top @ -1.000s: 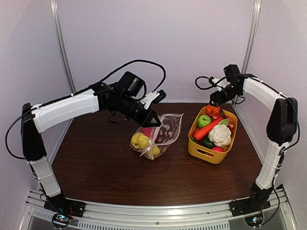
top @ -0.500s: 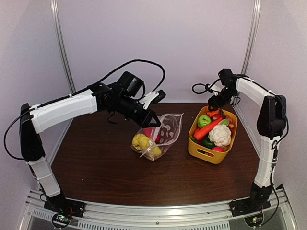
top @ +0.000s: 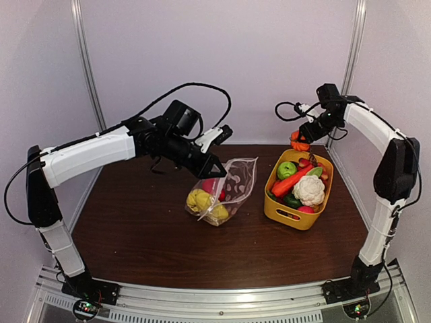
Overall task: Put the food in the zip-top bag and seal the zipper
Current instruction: Pick up the fake vegetable from the bin, then place the fake vegetable in the zipper food storage bag.
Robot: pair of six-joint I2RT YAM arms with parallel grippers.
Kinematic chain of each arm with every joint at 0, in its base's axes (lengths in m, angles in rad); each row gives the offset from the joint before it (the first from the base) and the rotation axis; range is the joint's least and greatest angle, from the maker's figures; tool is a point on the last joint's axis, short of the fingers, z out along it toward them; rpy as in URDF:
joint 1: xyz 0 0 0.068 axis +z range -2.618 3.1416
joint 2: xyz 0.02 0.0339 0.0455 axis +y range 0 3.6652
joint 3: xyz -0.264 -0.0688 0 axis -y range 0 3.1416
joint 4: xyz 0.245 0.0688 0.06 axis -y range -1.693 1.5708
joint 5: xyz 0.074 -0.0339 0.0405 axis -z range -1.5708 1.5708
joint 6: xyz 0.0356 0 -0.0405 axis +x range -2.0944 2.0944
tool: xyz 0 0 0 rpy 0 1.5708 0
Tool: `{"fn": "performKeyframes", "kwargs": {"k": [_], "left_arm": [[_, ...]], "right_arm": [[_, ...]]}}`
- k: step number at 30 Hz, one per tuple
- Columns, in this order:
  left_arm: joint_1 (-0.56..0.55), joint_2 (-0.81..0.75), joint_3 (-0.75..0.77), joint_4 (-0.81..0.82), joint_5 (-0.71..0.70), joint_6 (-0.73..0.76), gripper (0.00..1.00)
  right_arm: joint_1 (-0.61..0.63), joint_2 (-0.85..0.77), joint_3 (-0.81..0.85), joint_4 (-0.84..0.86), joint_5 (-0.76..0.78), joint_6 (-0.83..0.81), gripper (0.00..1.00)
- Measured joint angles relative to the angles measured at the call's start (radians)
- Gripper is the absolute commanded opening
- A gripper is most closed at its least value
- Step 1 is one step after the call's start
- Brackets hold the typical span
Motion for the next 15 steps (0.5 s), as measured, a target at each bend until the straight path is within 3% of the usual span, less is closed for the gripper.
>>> {"fn": "performKeyframes", "kwargs": {"k": [10,15], "left_arm": [[0.008,0.0,-0.021,0.035,0.012,-0.03,0.0],[0.034,-0.001,-0.047,0.089,0.025,-0.068,0.0]], "right_arm": [[0.032,-0.315,-0.161,0.09,-0.184,0.064,0.49],[0.215,-0.483,-0.278,0.092,-0.322,0.075,0.47]]}}
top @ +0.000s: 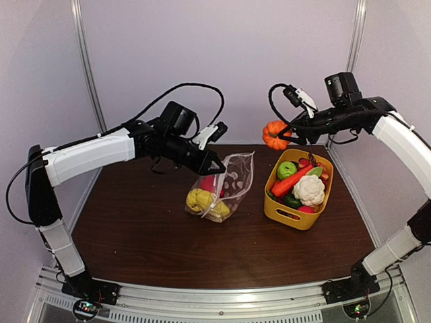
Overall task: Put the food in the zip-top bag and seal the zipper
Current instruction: Place the fake vegetable in the zipper food storage bag.
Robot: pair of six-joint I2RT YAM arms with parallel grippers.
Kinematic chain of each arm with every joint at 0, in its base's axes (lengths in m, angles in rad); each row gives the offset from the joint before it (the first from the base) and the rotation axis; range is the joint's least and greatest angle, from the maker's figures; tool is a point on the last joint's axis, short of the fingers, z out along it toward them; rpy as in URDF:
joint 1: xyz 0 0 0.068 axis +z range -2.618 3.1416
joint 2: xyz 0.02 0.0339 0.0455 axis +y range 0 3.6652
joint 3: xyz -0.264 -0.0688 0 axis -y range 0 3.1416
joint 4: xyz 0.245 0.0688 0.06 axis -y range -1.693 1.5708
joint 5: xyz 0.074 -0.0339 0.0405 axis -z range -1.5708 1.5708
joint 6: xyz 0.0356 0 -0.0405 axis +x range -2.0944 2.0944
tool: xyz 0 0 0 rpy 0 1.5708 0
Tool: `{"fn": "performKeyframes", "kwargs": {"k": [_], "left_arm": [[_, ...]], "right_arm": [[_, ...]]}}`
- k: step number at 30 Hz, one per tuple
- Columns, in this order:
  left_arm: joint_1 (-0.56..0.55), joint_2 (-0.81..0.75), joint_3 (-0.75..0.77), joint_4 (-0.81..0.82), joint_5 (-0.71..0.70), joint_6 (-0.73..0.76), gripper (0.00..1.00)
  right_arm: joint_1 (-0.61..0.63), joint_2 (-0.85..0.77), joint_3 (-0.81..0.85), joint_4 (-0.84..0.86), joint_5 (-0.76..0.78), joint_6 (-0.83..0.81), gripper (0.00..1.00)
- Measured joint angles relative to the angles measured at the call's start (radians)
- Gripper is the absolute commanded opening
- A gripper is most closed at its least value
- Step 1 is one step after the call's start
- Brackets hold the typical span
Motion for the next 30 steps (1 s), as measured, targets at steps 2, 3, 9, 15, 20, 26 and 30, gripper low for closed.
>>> {"fn": "performKeyframes", "kwargs": {"k": [2,3,9,15,20,26,30], "left_arm": [[0.014,0.0,-0.013,0.035,0.01,-0.026,0.0],[0.019,0.0,-0.016,0.045,0.014,-0.037,0.0],[0.047,0.0,-0.017,0.117,0.043,-0.103,0.0],[0.053,0.0,-0.018,0.158,0.075,-0.133,0.0],[0.057,-0.003,-0.043,0.196,0.09,-0.144,0.0],[0.059,-0.027,-0.073,0.207,0.107,-0.15,0.0],[0.059,-0.038,-0.081,0.22,0.11,-0.151,0.0]], "right_arm": [[0.077,-0.02,-0.002,0.0,-0.058,0.0,0.47],[0.1,-0.023,-0.001,-0.001,-0.081,0.0,0.46],[0.199,0.032,-0.001,-0.018,-0.16,0.002,0.45],[0.277,0.16,0.033,-0.026,-0.158,0.03,0.45],[0.278,0.207,0.066,-0.026,-0.084,0.068,0.45],[0.278,0.208,0.07,0.0,0.015,0.109,0.45],[0.278,0.214,0.07,0.011,0.072,0.13,0.53]]}}
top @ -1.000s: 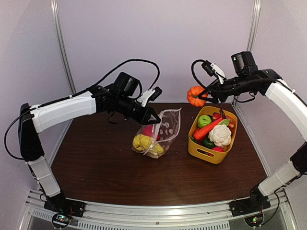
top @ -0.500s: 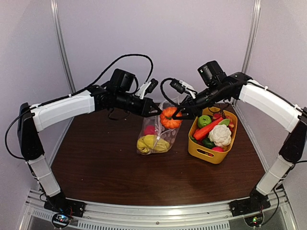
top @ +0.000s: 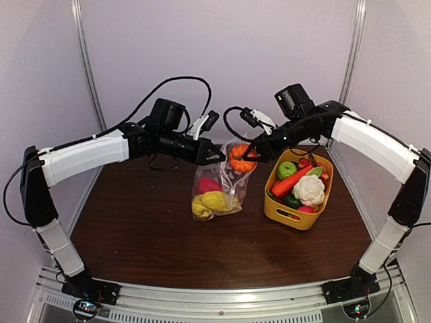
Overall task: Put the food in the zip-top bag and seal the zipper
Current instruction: Place the fake vegetable in the zipper food storage bag, then pick up the fake fruit from the bin.
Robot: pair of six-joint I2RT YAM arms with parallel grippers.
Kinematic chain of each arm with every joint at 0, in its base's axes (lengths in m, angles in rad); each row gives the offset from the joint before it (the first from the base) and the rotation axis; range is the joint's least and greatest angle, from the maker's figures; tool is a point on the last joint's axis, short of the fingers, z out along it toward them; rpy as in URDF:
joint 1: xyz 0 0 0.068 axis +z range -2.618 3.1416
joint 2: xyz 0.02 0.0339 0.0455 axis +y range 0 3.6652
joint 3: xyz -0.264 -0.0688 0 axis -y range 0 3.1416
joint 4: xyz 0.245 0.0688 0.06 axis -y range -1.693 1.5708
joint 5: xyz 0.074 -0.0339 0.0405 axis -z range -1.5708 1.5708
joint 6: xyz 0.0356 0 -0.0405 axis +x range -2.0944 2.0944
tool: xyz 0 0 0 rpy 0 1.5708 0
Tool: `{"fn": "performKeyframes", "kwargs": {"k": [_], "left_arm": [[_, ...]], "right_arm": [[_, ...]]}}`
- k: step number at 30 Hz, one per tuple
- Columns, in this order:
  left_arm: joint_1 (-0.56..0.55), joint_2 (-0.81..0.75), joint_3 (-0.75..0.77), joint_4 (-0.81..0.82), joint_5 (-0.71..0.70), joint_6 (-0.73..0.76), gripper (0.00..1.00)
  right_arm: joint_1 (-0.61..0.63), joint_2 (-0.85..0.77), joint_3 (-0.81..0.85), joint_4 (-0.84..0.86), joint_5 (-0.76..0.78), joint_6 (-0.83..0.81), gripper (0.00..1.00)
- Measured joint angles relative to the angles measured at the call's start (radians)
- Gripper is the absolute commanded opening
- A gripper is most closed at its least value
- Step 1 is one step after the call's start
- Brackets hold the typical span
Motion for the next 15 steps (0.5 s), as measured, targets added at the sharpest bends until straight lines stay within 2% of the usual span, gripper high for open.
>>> {"fn": "performKeyframes", "kwargs": {"k": [2,6,15], "left_arm": [[0.0,-0.003,-0.002,0.003,0.0,0.0,0.0],[0.0,-0.007,-0.008,0.006,0.001,0.0,0.0],[0.034,-0.009,-0.023,0.005,0.001,-0.015,0.0]], "right_arm": [[0.0,0.005,0.0,0.006,0.029,0.009,0.64],[0.0,0.01,0.003,0.01,0.045,0.02,0.75],[-0.023,-0.008,0.079,-0.051,-0.028,-0.034,0.74]]}}
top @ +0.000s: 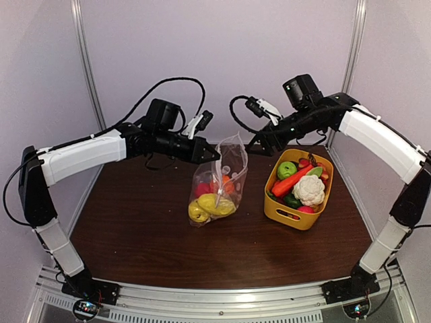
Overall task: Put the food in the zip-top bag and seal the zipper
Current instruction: Pick up the fake fruit from the bin.
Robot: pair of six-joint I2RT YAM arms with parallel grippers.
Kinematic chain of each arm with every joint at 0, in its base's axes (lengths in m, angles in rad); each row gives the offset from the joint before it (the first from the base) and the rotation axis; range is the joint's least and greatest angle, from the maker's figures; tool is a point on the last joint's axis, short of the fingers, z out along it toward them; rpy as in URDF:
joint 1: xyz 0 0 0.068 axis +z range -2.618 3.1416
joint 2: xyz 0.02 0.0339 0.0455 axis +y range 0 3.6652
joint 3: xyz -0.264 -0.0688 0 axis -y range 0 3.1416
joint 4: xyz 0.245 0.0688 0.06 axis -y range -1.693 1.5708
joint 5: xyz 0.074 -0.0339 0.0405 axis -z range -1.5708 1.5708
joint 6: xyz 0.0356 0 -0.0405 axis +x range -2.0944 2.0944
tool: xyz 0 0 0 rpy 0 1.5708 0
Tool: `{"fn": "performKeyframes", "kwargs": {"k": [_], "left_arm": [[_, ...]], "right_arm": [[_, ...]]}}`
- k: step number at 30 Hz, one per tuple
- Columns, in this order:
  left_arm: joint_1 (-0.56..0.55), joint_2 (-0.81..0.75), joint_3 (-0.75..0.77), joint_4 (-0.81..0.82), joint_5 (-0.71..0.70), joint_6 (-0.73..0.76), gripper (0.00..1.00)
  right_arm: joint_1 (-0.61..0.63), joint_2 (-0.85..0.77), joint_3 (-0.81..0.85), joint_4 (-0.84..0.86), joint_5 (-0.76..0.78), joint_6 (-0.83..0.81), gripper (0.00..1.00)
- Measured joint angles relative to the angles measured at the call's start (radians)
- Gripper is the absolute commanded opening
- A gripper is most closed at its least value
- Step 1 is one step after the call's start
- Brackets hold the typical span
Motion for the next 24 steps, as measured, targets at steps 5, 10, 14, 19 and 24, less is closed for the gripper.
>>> {"fn": "performKeyframes", "kwargs": {"k": [5,10,14,19,24], "left_arm": [[0.035,-0.044,-0.013,-0.01,-0.037,0.008,0.0],[0.036,-0.049,-0.012,-0.013,-0.021,0.009,0.0],[0.035,-0.05,-0.024,-0.011,-0.028,0.021,0.0],[0.035,-0.05,-0.044,-0.011,-0.024,0.029,0.0],[0.035,-0.061,-0.059,-0.011,-0.024,0.039,0.0]], "right_arm": [[-0.15,-0.106,-0.079,0.016,0.02,-0.048,0.74],[-0.257,-0.142,-0.215,0.064,0.253,-0.101,0.79],[-0.249,-0.05,-0.276,0.064,0.381,-0.138,0.83],[-0.249,0.039,-0.284,0.066,0.451,-0.161,0.88],[-0.249,0.074,-0.272,0.079,0.476,-0.162,0.87]]}}
